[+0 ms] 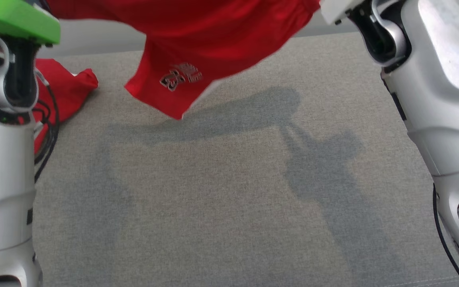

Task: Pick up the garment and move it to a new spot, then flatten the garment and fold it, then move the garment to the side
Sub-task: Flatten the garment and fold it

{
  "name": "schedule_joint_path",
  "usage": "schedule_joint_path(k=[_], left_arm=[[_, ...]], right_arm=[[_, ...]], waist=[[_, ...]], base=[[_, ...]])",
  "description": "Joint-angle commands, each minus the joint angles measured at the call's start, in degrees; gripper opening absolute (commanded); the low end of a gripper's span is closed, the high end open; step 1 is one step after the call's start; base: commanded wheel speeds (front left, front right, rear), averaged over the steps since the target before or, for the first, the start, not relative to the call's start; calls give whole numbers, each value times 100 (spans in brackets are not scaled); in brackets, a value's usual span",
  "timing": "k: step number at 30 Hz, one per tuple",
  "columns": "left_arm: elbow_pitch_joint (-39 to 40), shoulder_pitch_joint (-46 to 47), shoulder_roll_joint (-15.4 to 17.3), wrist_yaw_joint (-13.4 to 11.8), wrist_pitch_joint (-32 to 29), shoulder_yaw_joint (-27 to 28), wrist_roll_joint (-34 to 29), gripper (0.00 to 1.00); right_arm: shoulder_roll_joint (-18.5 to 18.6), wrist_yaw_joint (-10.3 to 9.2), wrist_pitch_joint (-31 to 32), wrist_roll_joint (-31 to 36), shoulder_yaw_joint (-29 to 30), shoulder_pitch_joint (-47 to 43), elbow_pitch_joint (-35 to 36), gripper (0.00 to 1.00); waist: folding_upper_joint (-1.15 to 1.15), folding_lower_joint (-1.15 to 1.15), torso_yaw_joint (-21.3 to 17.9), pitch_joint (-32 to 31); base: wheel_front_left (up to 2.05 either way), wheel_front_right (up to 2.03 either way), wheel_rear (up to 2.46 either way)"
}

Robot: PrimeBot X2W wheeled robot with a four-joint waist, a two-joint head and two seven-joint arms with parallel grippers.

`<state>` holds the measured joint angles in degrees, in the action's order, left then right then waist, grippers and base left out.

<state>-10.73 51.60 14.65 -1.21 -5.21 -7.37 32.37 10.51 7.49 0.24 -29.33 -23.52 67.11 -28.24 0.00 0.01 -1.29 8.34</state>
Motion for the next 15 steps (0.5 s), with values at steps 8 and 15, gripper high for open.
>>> schedule_joint_path(k=[8, 15], left_arm=[[-858, 517, -142, 439, 1024, -122, -143, 0], [-789, -708, -352, 729, 1568, -382, 154, 0]], right_arm=[[-429, 0, -1322, 432, -107, 505, -1549, 0], [-263, -1, -1494, -17, -916, -258, -2106, 0]], waist=[[0, -1, 193, 679], [0, -1, 330, 719]], base=[[0, 0, 0], [0, 0, 0]])
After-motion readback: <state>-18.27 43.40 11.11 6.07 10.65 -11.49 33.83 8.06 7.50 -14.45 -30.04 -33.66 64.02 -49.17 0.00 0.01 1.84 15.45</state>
